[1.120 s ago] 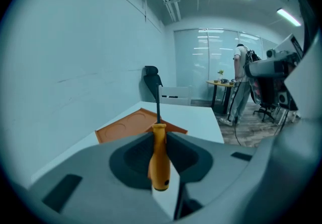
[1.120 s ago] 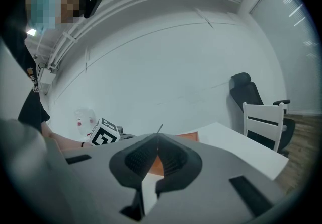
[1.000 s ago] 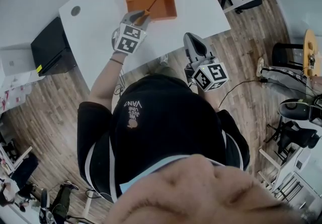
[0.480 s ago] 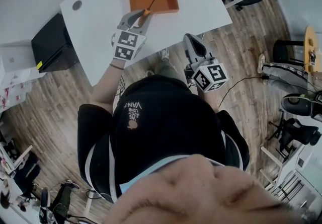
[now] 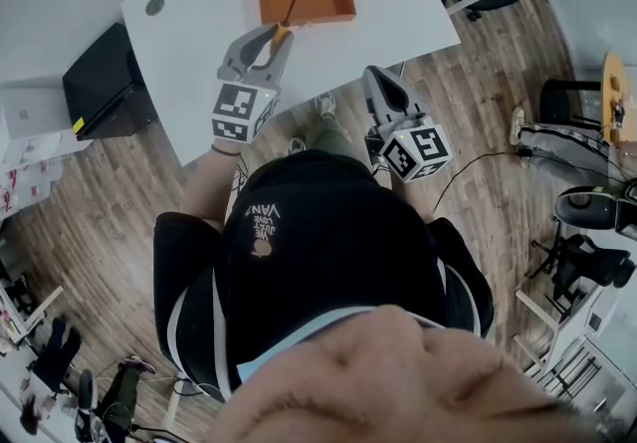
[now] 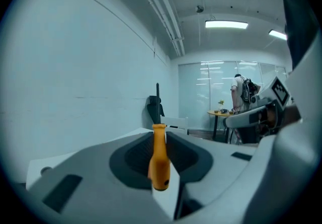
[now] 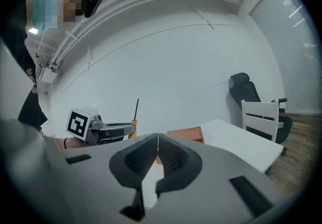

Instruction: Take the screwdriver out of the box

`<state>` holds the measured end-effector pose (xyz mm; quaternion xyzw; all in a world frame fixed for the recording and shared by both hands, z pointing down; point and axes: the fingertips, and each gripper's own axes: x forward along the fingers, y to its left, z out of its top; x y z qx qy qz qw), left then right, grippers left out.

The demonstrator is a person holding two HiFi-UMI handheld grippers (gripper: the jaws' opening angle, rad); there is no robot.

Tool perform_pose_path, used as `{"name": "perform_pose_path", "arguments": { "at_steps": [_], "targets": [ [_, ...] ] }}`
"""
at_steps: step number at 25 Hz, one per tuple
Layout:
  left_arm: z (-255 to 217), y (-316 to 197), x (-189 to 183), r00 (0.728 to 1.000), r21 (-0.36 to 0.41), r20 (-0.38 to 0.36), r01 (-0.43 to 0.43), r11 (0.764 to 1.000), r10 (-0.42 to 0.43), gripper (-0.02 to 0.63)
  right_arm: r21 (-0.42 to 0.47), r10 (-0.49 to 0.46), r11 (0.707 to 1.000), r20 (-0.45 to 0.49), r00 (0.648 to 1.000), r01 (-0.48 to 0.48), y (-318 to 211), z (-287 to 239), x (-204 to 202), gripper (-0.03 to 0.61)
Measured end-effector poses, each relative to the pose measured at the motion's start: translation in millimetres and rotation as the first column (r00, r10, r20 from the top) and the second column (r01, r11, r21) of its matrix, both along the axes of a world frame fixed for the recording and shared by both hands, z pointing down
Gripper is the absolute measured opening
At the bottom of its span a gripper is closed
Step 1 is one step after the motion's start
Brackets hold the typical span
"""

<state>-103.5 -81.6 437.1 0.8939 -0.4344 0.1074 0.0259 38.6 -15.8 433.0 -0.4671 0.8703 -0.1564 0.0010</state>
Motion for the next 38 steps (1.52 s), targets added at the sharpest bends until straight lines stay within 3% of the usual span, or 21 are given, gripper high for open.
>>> {"name": "perform_pose_path", "arguments": {
  "at_steps": [13, 38],
  "targets": [
    [-7, 34, -20, 0.991, -0.008, -0.113, 0.066, 0.998, -0.066, 0.086, 0.017, 0.013, 1.0, -0.01, 1.0, -0.013, 4, -5, 2, 0.012],
    [15, 58, -45, 0.98, -0.092, -0.154, 0.116, 0.989, -0.129, 0.087, 0.011, 0.024, 1.0, -0.006, 1.0, -0.024, -6, -2, 1, 0.012]
  ]
}}
